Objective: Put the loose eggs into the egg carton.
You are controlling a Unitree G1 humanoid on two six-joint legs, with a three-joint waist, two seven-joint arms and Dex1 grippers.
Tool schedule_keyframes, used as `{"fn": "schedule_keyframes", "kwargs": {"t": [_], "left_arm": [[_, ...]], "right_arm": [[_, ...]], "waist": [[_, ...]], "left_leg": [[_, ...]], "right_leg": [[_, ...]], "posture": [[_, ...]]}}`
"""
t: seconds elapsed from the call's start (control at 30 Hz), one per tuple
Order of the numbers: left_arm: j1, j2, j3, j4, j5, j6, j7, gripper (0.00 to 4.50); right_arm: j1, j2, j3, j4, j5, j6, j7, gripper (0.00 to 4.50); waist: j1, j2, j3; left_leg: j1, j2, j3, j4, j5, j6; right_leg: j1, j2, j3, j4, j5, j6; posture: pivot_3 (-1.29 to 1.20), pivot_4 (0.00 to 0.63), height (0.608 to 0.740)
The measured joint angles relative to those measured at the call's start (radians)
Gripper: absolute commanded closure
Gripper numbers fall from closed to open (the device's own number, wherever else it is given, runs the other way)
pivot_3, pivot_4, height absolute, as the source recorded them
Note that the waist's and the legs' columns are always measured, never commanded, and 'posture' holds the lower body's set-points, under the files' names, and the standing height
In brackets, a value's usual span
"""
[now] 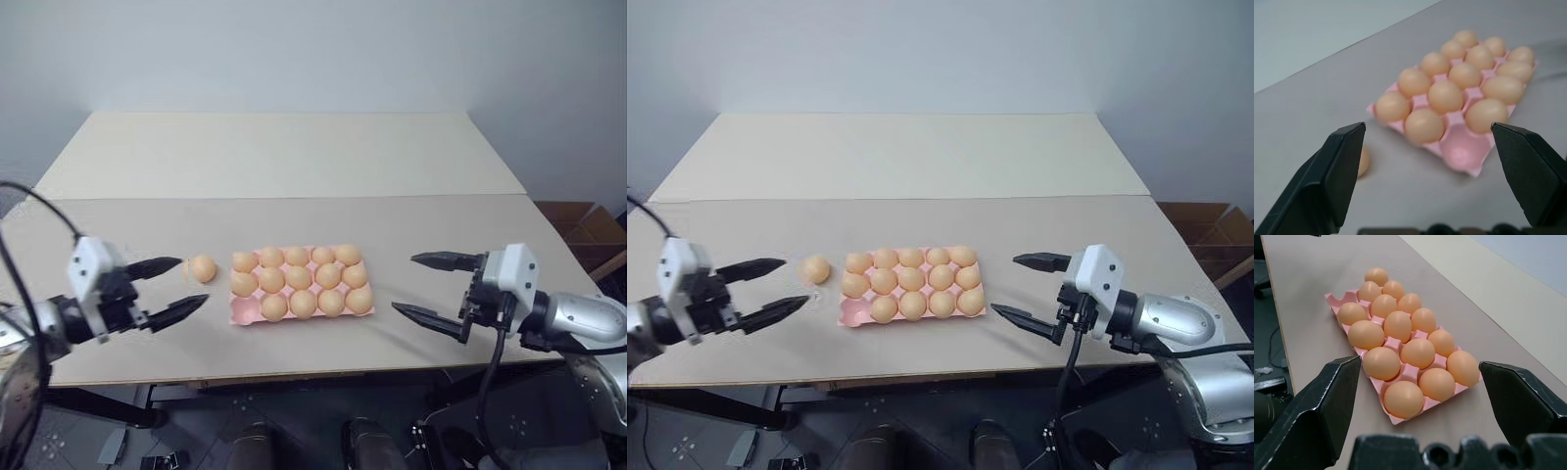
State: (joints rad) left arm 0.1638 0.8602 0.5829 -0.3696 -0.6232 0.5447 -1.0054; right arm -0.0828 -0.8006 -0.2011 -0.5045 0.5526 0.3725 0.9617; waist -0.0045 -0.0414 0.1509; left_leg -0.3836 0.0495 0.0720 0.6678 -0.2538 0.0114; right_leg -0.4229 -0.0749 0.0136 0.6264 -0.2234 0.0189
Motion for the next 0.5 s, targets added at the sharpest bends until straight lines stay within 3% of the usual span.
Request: {"fn": "schedule_keyframes", "kwargs": {"t": [0.23,0.5], "left_arm": [[0.195,-0.031,0.151,0.033,0.02,-0.008,-0.014,0.03],[0.202,-0.075,0.154,-0.007,0.0,-0.004,0.027,0.03]], "right_arm": [[-0.027,-0.014,0.004,0.043,0.002,-0.001,0.043,0.0],[-0.017,-0.015,0.003,0.05,0.019,0.006,0.057,0.0]], "waist": [[0.005,0.0,0.0],[0.015,0.0,0.0]], "left_leg": [[0.0,0.0,0.001,0.0,0.0,0.0],[0.0,0.0,0.001,0.001,0.0,0.0]], "right_leg": [[0.0,-0.001,0.0,0.0,-0.002,-0.003],[0.0,-0.001,0.0,0.0,-0.002,-0.004]], "posture": [[0.0,0.15,0.74],[0.0,0.15,0.74]]}}
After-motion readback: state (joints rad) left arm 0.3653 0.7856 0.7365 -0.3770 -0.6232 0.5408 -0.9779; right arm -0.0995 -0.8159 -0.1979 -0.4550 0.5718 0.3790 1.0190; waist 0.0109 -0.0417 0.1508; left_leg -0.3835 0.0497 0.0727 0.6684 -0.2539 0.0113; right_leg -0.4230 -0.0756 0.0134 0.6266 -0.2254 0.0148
